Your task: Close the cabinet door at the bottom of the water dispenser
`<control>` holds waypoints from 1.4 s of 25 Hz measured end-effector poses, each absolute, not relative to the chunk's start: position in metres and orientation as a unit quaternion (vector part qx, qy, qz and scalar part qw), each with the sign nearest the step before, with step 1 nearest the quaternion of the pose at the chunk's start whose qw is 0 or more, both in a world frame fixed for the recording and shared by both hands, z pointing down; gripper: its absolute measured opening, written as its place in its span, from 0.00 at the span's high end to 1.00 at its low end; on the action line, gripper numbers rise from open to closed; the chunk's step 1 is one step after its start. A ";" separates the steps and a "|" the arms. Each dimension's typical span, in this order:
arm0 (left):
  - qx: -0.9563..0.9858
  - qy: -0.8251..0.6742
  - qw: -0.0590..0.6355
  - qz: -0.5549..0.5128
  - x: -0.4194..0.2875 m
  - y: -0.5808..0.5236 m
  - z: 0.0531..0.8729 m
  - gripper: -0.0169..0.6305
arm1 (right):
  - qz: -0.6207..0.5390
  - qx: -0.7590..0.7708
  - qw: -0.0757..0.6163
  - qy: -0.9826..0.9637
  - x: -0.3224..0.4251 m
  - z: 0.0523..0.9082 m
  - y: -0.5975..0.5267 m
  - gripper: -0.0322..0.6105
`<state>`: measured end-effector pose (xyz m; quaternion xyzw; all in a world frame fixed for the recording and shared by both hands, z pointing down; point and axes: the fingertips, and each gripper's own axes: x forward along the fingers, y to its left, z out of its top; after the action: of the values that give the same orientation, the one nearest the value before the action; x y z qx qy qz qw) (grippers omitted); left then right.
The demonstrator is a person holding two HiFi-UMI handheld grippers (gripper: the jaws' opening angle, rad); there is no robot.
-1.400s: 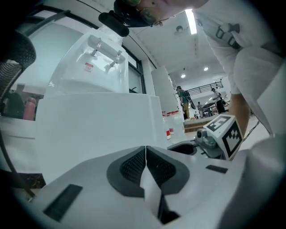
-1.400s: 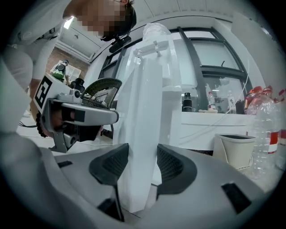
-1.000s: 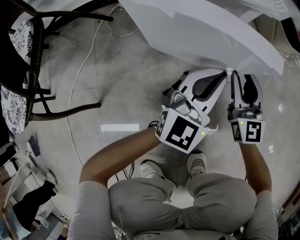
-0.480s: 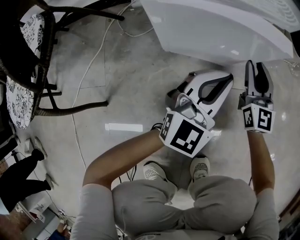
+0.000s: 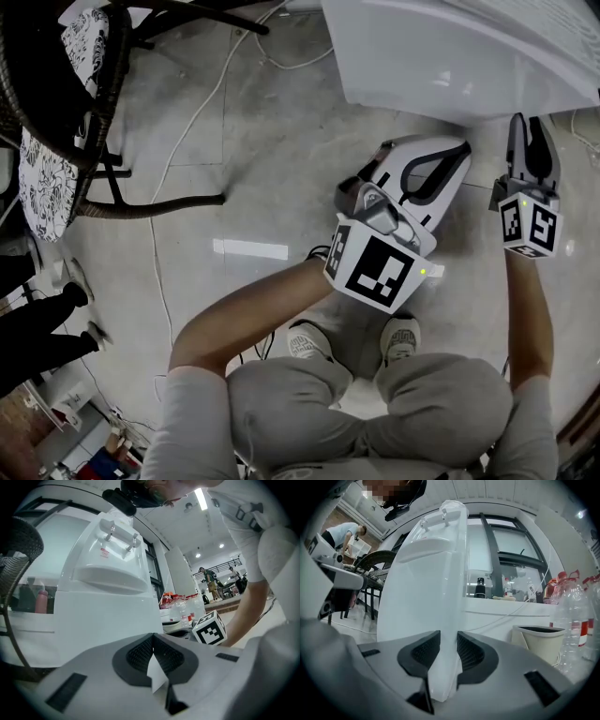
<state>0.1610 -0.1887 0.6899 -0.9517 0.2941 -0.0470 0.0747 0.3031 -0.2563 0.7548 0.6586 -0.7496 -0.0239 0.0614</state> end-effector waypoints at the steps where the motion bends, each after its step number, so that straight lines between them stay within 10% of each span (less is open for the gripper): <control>1: -0.950 0.299 0.071 -0.048 0.161 -0.191 0.690 0.96 | -0.024 0.660 0.061 -0.749 0.303 0.755 -0.258 0.76; 35: -0.925 0.366 0.071 -0.079 0.028 -0.176 0.619 0.96 | -0.011 0.605 0.010 -0.796 0.238 0.624 -0.179 0.92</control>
<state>0.0281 -0.1764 0.6187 -0.9247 0.3658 -0.0786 0.0706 0.2383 -0.1790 0.6239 0.6047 -0.7963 -0.0105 0.0097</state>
